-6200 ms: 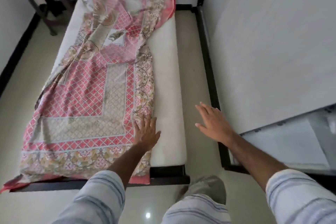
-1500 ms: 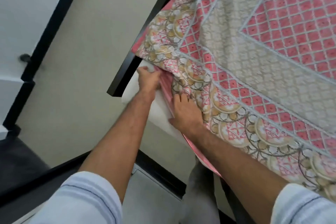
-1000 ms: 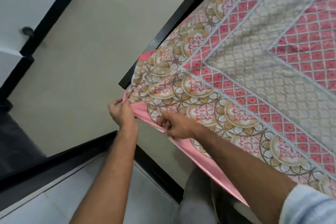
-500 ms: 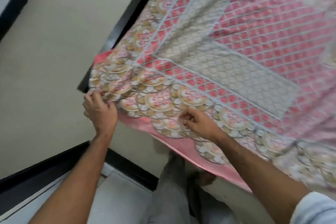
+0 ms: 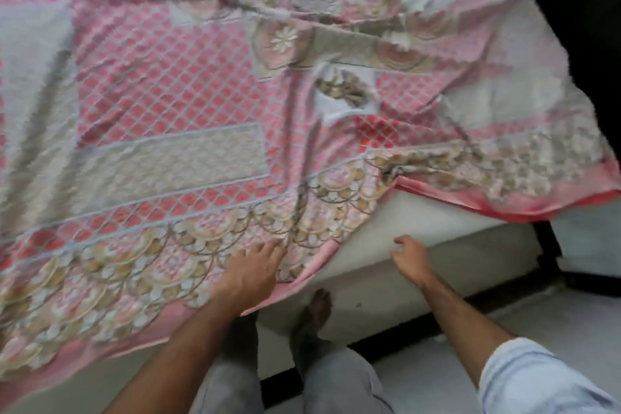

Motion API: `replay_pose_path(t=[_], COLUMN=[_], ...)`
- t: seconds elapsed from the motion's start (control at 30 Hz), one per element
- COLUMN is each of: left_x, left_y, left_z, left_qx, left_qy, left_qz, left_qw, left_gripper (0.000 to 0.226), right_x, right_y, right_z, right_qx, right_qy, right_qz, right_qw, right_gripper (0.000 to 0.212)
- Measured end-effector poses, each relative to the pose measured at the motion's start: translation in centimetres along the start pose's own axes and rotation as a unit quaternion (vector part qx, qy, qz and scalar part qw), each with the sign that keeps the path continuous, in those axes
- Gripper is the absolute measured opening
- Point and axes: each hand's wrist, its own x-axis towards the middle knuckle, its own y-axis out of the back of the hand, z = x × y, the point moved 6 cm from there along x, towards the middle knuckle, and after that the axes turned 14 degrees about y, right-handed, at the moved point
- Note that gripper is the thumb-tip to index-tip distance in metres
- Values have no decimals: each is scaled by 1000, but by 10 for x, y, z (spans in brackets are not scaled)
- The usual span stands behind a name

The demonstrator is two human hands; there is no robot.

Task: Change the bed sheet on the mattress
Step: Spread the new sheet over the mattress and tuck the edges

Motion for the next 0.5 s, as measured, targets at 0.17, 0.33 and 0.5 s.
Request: replay_pose_path(t=[0.17, 0.33, 0.5], left_x=[20, 53, 76], left_y=[9, 30, 41], left_z=[33, 59, 130], left_qx=[91, 119, 95], left_qy=[-17, -67, -165], left_qz=[-6, 109, 155], left_qw=[996, 985, 969], left_gripper=[71, 67, 53], right_x=[21, 57, 118], right_y=[-5, 55, 66], right_z=[24, -3, -2], right_qx=[229, 35, -148], right_qy=[-28, 84, 188], right_qz=[58, 251, 178], right_qw=[971, 964, 955], right_gripper=[39, 61, 49])
